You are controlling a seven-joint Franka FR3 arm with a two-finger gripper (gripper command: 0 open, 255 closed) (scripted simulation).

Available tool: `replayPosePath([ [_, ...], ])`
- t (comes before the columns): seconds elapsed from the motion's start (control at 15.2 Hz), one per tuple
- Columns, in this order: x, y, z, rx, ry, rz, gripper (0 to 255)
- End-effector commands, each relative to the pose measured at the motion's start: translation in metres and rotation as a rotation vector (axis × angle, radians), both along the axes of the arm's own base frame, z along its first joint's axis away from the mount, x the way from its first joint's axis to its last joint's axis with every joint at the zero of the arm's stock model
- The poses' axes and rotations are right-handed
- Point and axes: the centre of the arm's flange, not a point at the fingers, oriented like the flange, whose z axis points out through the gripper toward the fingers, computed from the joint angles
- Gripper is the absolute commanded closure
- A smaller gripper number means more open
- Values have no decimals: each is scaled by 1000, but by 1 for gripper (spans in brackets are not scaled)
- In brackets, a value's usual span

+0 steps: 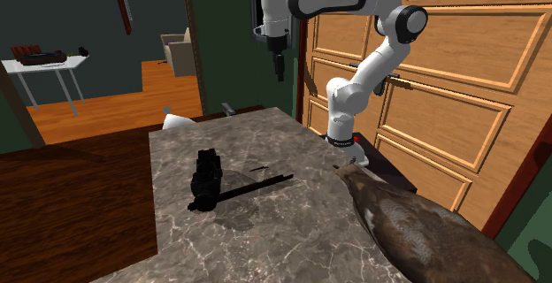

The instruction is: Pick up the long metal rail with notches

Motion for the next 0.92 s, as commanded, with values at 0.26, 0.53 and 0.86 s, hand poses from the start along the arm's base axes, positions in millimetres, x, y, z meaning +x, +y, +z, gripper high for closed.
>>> replayPosePath([
  [0.26,21,48,-16,-10,1,37,0],
  [0.53,41,96,-32,-20,2,74,0],
  [0.86,63,157,-53,-32,4,120,0],
])
